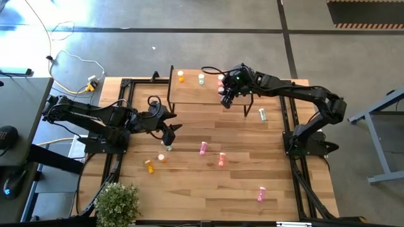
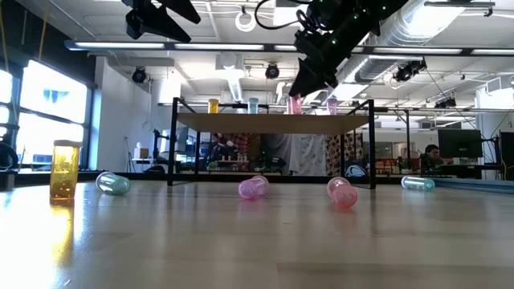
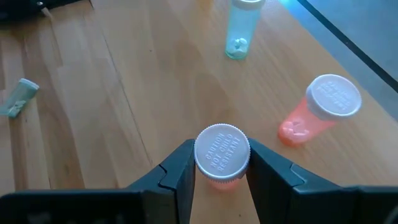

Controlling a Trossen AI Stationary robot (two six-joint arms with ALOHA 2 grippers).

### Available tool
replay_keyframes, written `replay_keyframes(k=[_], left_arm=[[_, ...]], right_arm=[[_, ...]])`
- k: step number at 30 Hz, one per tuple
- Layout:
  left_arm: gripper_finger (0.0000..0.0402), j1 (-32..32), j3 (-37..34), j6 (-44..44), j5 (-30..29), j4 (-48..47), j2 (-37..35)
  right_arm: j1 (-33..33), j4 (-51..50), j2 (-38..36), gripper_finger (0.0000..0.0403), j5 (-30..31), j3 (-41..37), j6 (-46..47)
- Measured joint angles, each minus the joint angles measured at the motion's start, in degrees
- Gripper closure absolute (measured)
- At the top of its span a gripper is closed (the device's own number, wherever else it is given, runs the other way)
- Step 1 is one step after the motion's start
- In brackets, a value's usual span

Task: Pick and place medicine bottles onto shelf by color
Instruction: Put the bottom pink pill bottle on the shelf aligned with the pink pill bottle

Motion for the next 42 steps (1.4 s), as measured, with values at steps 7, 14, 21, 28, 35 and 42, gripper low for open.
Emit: replay_keyframes(k=[7,14,21,28,35,42], left_arm=[[0.0156,0.00,0.00,0.00,0.00,0.00,0.00],[0.0156,0.00,0.00,0.02,0.00,-0.34,0.00],[0.0156,0.00,0.00,0.00,0.00,-1.00,0.00],[0.0156,0.00,0.00,0.02,0.00,-1.53,0.00],[0.0156,0.00,0.00,0.02,-0.01,-1.53,0.00],[0.0156,0.00,0.00,0.02,-0.02,-1.53,0.00]], right_arm=[[-0.06,1.25,0.25,0.0285,1.30,-0.02,-0.01],[-0.09,3.05,1.88,0.0284,1.45,0.01,1.13],[-0.09,1.35,1.81,0.0284,1.64,0.84,1.51],[-0.72,-0.49,1.84,0.0284,2.48,1.60,1.77],[-0.76,-0.71,1.84,0.0284,2.14,1.60,1.99],[-0.76,-0.94,1.81,0.0284,1.65,1.62,3.04]])
